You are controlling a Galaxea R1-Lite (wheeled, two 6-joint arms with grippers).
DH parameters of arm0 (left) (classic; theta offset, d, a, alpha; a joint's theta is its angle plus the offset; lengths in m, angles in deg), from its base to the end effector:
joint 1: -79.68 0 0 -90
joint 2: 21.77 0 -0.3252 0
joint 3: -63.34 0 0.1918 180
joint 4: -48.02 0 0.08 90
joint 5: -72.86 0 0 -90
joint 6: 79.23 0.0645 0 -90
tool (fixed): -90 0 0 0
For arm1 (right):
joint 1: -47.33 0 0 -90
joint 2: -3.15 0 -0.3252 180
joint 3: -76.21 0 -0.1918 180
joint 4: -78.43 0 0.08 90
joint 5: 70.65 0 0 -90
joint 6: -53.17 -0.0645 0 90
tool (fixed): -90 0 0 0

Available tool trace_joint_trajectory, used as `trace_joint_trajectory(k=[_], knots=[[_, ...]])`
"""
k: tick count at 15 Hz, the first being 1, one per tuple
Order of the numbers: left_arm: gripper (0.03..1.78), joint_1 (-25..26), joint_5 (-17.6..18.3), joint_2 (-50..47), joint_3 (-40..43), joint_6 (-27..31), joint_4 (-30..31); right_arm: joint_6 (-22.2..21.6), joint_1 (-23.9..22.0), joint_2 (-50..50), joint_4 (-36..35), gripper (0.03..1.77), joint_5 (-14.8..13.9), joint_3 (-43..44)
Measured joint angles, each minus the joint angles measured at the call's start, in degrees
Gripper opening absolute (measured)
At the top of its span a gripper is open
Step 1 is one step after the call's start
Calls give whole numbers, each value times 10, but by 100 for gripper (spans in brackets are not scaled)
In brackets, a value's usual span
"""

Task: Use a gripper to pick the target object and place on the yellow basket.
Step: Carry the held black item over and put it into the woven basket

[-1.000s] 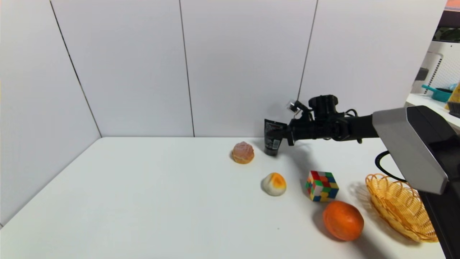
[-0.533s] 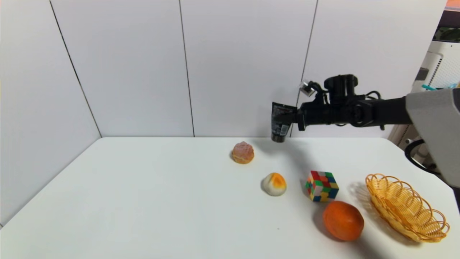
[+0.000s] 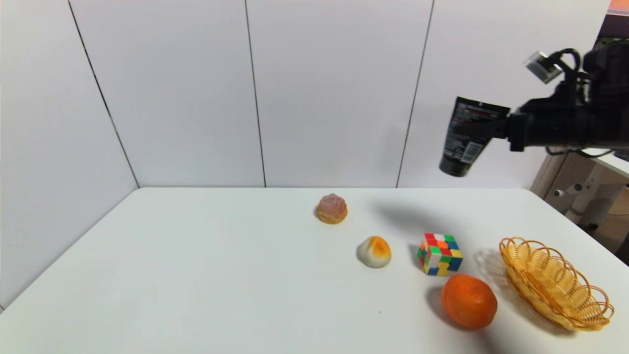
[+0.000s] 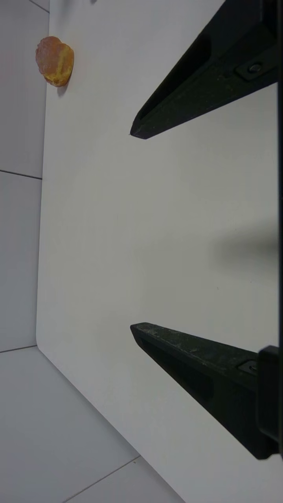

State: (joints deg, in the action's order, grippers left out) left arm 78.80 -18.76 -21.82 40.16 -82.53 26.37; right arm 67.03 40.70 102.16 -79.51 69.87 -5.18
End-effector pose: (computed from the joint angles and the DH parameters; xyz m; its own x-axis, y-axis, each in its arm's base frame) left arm -0.0045 0.0019 0.0794 0.9995 0.0129 0.0276 -0.0113 0.9982 -0.0583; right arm 0.3579 0.0085 0.2736 0.6728 0.6988 -0.2429 -0.7075 0.7037 0.0649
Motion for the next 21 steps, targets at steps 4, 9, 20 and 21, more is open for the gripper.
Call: trace_joint_trajectory(k=[4, 9, 20, 21], knots=[[169, 0, 0, 0, 0, 0, 0, 57, -107, -129, 0, 27, -5, -200], [169, 0, 0, 0, 0, 0, 0, 211, -233, -181, -13, 27, -13, -345], [169, 0, 0, 0, 0, 0, 0, 251, -257, -153, -11, 54, -9, -358], [169, 0, 0, 0, 0, 0, 0, 251, -257, -156, -6, 69, -11, -358]])
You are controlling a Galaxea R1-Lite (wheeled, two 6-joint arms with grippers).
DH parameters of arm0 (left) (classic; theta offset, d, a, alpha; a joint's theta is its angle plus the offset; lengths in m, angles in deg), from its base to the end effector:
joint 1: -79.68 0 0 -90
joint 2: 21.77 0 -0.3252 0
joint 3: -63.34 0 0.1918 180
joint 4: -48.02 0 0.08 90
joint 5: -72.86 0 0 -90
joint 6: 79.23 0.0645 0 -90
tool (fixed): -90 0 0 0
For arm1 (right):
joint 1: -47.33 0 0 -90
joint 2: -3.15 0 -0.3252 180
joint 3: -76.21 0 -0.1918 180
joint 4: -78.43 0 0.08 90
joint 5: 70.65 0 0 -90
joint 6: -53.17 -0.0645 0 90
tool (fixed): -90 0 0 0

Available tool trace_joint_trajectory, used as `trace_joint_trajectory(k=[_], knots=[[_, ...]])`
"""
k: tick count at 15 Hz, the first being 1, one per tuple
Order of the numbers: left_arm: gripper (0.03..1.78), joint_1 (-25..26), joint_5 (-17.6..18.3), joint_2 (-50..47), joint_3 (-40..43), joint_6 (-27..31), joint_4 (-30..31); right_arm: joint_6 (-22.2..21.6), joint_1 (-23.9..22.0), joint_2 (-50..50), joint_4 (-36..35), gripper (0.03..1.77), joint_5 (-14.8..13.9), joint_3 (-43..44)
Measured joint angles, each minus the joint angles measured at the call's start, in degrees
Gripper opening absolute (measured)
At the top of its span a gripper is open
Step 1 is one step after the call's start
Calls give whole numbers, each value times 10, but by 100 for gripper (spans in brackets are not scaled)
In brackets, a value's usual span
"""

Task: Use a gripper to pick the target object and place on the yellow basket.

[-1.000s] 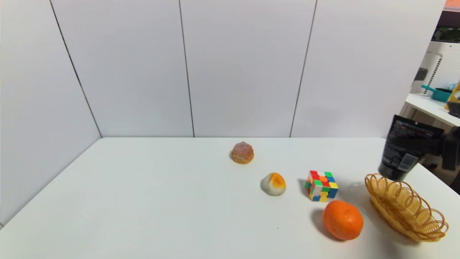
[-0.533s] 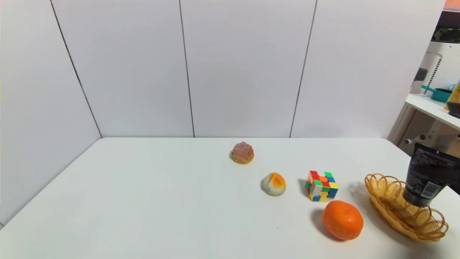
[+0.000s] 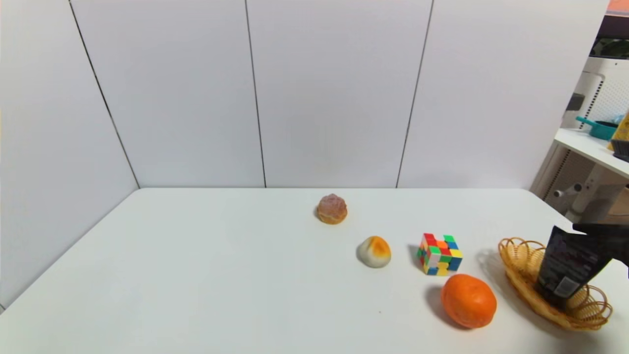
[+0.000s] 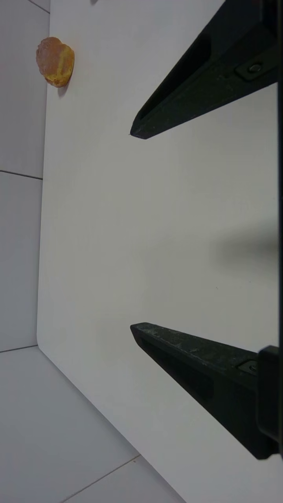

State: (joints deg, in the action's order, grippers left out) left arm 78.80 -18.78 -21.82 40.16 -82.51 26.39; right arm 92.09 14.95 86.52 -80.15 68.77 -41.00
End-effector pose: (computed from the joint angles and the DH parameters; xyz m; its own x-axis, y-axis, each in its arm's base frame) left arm -0.0045 0.0019 0.0794 0.9995 0.0133 0.0279 -0.0116 0.9982 -0.0580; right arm 0.2227 -0.0832 0.1740 0.8150 0.3825 -0.4353 -0.4548 0.8877 -0.0715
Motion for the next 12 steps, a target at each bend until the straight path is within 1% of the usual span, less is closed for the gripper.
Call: trace_joint_trajectory(k=[3, 5, 6, 7, 8, 9, 12], knots=[[169, 0, 0, 0, 0, 0, 0, -3, 0, -13, 4, 101, 0, -1], [169, 0, 0, 0, 0, 0, 0, -7, 0, -25, 4, 117, 4, 8], [169, 0, 0, 0, 0, 0, 0, -16, 1, -31, 5, 124, 4, 14], [169, 0, 0, 0, 0, 0, 0, -34, 3, -38, 5, 129, 4, 30], [169, 0, 0, 0, 0, 0, 0, -63, 8, -48, 5, 134, 4, 51], [169, 0, 0, 0, 0, 0, 0, -101, 18, -60, 4, 138, 4, 76], [169, 0, 0, 0, 0, 0, 0, -236, 62, -113, 9, 149, -5, 155]])
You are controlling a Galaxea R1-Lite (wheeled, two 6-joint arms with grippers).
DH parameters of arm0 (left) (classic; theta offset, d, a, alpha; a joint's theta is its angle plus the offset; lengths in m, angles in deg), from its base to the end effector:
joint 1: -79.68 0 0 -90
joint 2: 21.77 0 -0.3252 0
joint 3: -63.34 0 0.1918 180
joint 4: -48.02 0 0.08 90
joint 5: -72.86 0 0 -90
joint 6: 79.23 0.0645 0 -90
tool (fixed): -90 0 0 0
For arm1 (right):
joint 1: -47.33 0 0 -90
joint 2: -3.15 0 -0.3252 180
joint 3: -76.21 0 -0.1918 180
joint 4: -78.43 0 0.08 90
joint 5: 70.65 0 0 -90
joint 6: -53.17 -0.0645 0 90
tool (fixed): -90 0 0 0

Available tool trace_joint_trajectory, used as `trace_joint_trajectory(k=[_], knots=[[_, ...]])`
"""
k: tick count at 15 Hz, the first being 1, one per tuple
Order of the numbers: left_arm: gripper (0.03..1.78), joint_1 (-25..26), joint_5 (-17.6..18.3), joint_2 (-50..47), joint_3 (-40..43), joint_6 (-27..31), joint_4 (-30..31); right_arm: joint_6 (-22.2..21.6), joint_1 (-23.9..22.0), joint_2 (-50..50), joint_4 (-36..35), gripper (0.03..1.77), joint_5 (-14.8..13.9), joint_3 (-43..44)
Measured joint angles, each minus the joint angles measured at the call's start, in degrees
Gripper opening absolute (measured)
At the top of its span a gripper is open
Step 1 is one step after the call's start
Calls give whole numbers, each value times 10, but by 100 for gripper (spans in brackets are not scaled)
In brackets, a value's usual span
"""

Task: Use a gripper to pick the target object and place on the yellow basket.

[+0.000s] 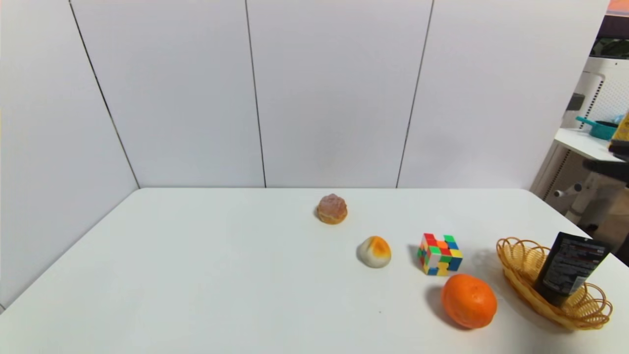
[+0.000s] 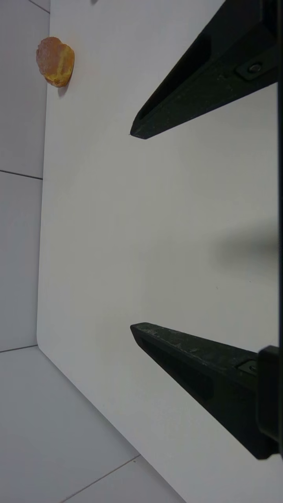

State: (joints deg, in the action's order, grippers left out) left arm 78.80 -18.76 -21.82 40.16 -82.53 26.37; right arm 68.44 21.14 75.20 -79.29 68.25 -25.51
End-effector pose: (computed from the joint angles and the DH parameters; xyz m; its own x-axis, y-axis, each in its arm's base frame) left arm -0.0045 0.0019 0.0794 0.9995 0.0129 0.0276 -0.0113 0.9982 -0.0583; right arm 0.2082 -0.0482 0.2963 0.8995 0.3974 -0.1817 -0.4123 0.9095 -0.0521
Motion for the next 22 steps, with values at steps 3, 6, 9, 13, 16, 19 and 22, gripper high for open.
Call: trace_joint_trajectory(k=[3, 6, 9, 13, 16, 19, 22], knots=[[169, 0, 0, 0, 0, 0, 0, -117, 87, -62, 10, 156, -68, 54], [169, 0, 0, 0, 0, 0, 0, -136, 188, -122, 56, 161, -249, 47], [169, 0, 0, 0, 0, 0, 0, -114, 230, -193, 105, 164, -420, -50], [169, 0, 0, 0, 0, 0, 0, -106, 242, -309, 87, 167, -550, -231], [169, 0, 0, 0, 0, 0, 0, -104, 245, -415, 6, 168, -555, -387], [169, 0, 0, 0, 0, 0, 0, -104, 258, -527, -67, 169, -535, -515], [169, 0, 0, 0, 0, 0, 0, -130, 262, -619, -34, 169, -492, -547]])
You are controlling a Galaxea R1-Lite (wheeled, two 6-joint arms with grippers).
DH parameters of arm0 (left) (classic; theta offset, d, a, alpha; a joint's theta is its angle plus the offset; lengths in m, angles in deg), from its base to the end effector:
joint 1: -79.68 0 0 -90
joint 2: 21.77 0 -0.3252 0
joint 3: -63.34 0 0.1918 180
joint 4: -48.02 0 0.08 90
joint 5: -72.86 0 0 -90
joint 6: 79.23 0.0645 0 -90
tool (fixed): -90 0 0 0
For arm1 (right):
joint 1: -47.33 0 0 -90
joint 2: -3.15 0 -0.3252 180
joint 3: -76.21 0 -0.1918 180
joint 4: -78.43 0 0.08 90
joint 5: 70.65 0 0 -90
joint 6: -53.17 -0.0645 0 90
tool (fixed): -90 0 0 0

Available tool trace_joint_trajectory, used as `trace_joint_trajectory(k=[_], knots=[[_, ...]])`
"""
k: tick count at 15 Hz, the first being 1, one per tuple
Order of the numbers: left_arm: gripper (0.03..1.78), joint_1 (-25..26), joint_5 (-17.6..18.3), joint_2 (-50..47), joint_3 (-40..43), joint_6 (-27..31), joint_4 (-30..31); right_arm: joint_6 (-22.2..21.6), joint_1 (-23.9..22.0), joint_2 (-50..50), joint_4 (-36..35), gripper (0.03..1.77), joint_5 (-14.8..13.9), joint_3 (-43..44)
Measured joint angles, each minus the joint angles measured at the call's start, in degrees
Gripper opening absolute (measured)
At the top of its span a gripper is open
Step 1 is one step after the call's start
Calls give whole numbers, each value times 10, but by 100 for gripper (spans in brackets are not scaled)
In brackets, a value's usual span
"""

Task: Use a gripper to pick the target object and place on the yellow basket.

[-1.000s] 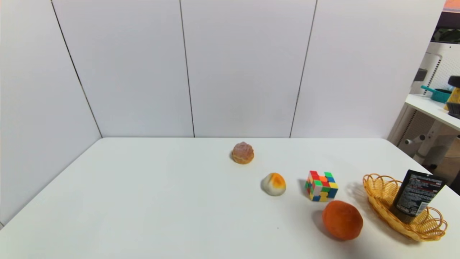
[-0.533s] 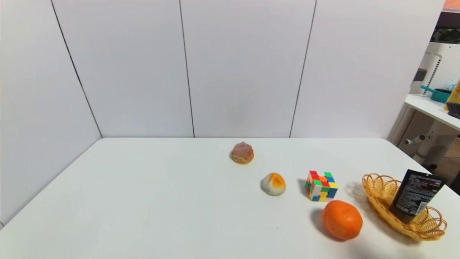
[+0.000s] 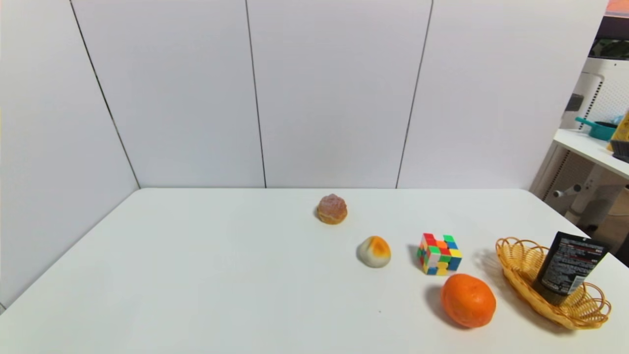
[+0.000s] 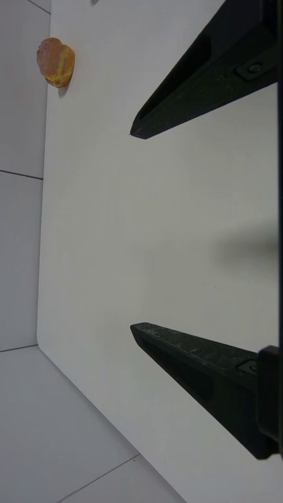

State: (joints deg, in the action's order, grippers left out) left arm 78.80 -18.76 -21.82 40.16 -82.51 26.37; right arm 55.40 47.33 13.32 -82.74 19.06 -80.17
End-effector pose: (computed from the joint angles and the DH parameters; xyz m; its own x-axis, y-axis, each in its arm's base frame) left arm -0.0045 0.0019 0.0794 0.9995 0.0129 0.0276 -0.0113 0.9983 -0.0580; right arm 0.0103 -0.0003 0.0885 0.9956 -0.0051 -0.0938 0.0014 0.9992 -0.0392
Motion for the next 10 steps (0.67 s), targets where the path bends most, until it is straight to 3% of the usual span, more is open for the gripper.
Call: trace_joint_trajectory(k=[4, 10], knots=[[169, 0, 0, 0, 0, 0, 0, -22, -1, -81, 7, 169, 3, -4], [169, 0, 0, 0, 0, 0, 0, -21, -1, -103, 4, 169, 5, -4]])
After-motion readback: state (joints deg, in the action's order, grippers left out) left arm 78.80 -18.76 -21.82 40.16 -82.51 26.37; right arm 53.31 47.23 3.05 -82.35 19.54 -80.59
